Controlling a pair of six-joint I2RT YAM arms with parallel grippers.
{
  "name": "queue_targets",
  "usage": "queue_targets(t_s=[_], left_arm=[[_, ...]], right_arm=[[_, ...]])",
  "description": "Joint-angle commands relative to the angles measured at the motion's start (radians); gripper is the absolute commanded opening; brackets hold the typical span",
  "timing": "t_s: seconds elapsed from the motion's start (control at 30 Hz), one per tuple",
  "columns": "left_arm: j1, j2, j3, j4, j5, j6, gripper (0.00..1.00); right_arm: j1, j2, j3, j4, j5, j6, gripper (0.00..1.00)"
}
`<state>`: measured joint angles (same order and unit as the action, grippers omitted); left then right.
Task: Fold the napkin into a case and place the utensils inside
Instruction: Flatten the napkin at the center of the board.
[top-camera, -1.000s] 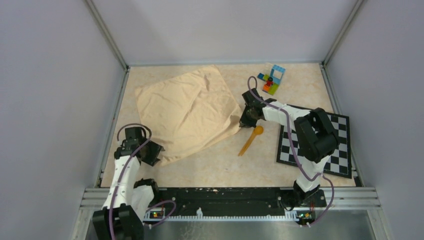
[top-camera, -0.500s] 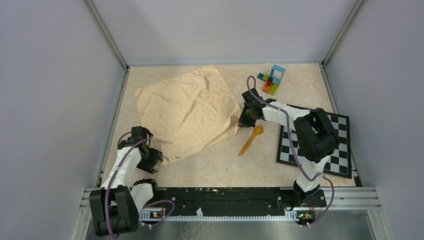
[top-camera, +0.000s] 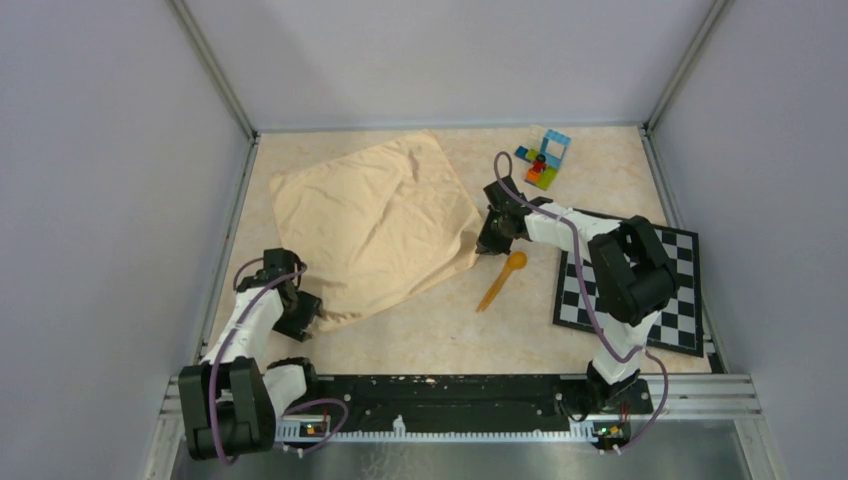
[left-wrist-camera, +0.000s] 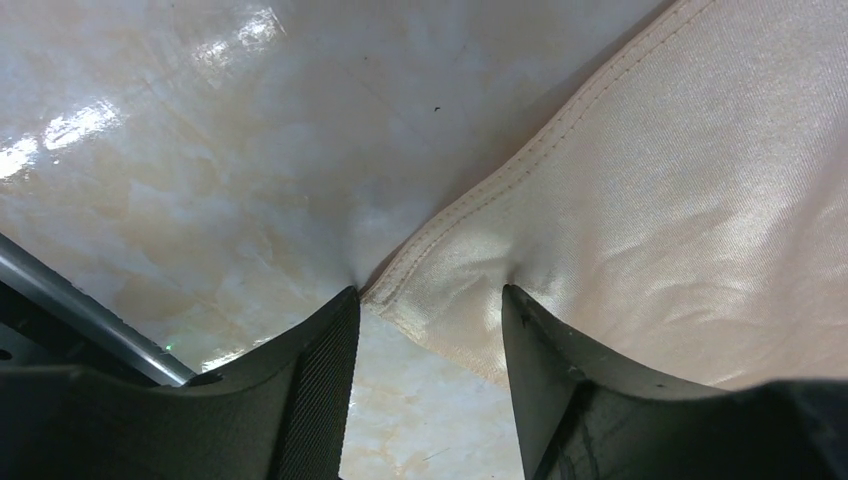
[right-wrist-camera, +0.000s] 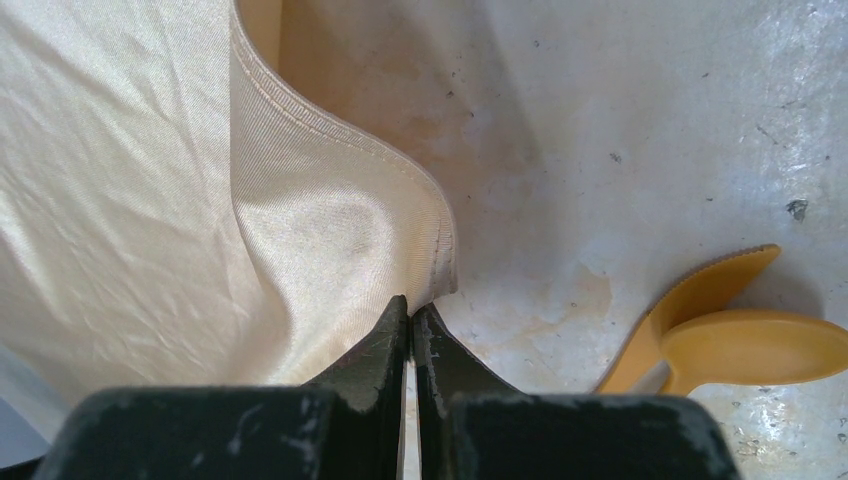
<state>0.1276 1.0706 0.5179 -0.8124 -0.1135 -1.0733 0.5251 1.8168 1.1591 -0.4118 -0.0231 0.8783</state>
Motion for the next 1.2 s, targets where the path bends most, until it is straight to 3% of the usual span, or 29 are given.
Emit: queue_targets(t_s=[0.0, 0.1, 0.47, 0.63, 0.77, 0.97, 1.17], left_arm=[[-0.004, 0.029, -0.042, 0.044, -0.012, -0.036, 0.58], [-0.003, 0.041, -0.05, 0.059, -0.007, -0.027, 0.51], [-0.005, -0.022, 0.009, 0.036, -0.041, 0.03, 0.0], [-0.004, -0.2, 0.201, -0.052, -0.121, 0.095, 0.0], [-0.004, -0.353, 0.416, -0.107, -0.259, 0.097, 0.0], [-0.004, -0.501, 0.769, -0.121, -0.434, 0.16, 0.0], [-0.005, -0.574, 1.081, -0.019, -0.517, 0.329, 0.0]], right_arm=[[0.0, -0.044, 0.005, 0.003, 0.012, 0.014, 0.0], [-0.001, -0.046, 0.008, -0.004, 0.009, 0.013, 0.0], [-0.001, -0.059, -0.006, 0.034, -0.074, -0.061, 0.0], [0.003, -0.182, -0.108, 0.205, -0.279, -0.158, 0.0], [0.043, -0.358, -0.131, 0.239, -0.371, -0.237, 0.0], [0.213, -0.668, -0.06, 0.247, -0.359, -0.298, 0.0], [0.4, -0.845, 0.05, 0.322, -0.341, -0.304, 0.0]])
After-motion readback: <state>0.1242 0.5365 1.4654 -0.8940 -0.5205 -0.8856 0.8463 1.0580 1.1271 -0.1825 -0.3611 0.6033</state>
